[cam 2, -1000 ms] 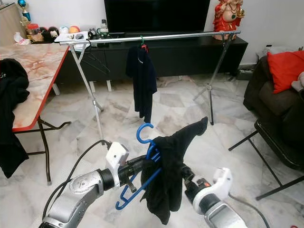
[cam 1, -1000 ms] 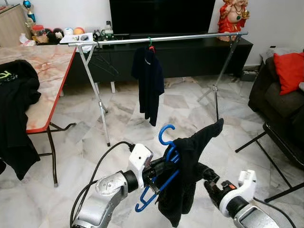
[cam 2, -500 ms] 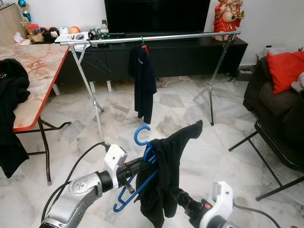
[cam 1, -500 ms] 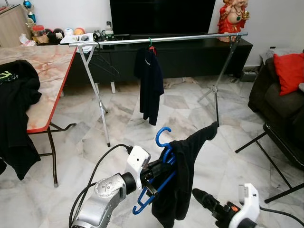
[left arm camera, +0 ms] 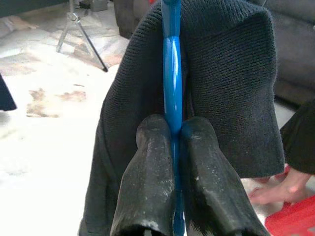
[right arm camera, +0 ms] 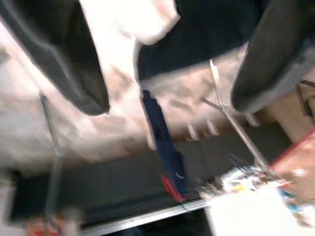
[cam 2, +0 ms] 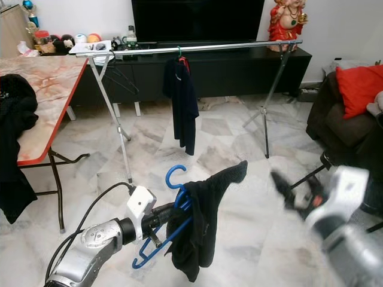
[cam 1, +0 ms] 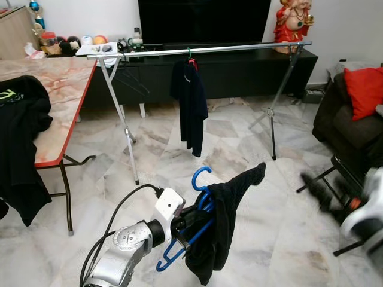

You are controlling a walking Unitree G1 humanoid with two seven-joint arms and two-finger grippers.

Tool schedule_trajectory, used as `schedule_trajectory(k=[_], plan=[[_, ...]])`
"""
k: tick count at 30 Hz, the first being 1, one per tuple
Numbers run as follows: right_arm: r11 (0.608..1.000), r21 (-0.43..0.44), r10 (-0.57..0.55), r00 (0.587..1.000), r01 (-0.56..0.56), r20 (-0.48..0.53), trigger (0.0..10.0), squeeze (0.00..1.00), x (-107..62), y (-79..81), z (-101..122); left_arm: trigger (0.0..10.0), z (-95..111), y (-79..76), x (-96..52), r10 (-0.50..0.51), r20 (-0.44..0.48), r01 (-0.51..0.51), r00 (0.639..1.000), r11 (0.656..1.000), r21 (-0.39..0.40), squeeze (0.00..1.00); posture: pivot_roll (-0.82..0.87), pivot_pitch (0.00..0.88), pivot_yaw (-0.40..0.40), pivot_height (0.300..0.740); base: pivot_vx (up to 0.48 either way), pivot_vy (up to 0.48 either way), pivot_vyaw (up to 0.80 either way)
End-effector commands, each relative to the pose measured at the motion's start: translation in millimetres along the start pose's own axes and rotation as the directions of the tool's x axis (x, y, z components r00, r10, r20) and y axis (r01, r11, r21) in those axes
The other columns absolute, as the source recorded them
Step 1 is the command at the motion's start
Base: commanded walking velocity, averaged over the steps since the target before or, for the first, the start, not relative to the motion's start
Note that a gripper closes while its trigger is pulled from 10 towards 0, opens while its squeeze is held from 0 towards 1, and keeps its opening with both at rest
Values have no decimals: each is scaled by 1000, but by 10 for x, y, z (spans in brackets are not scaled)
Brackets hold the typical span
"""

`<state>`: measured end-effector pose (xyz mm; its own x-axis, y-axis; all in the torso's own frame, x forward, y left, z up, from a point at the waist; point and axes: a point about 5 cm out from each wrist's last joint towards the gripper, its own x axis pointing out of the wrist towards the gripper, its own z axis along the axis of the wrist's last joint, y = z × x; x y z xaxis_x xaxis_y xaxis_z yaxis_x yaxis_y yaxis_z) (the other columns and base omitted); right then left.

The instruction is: Hang hanger

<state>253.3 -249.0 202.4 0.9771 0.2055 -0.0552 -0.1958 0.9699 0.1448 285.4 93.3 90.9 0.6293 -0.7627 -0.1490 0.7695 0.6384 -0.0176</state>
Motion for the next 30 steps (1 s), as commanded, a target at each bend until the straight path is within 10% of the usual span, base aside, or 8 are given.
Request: schedule_trajectory(k=[1, 4, 6, 13, 19, 30], plan=[[994, -51, 98, 995, -99, -35, 10000, 0, 83, 59, -19, 10000, 65, -4, 15, -26, 23, 25, 999, 998, 50, 0, -4, 45, -12, 740, 0, 0, 0], [940, -118, 312, 947, -320, -76, 10000, 0, 179, 270, 8, 10000, 68, -15, 16, -45, 22, 44, 999, 997, 64, 0, -6, 42, -4, 740, 0, 0, 0], [756, -206, 583, 782, -622, -220, 10000, 0, 218, 541, -114, 10000, 77, -31, 3, -87, 16, 85, 996, 992, 93, 0, -4, 41, -2, 740, 0, 0, 0], [472, -235, 661, 517, -850, -544, 10000, 0, 232, 477, -447, 10000, 114, -23, -67, -165, 6, 162, 986, 973, 162, 0, 16, 43, -7, 740, 0, 0, 0], [395, -179, 701, 421, -901, -575, 10000, 0, 310, 410, -426, 10000, 123, -45, -137, -233, -18, 232, 972, 952, 198, 0, 25, 43, -7, 740, 0, 0, 0], [378, -168, 719, 403, -911, -566, 10000, 0, 481, 221, -352, 10000, 90, -107, -192, -336, -64, 342, 940, 916, 209, 0, 22, 48, -5, 740, 0, 0, 0]])
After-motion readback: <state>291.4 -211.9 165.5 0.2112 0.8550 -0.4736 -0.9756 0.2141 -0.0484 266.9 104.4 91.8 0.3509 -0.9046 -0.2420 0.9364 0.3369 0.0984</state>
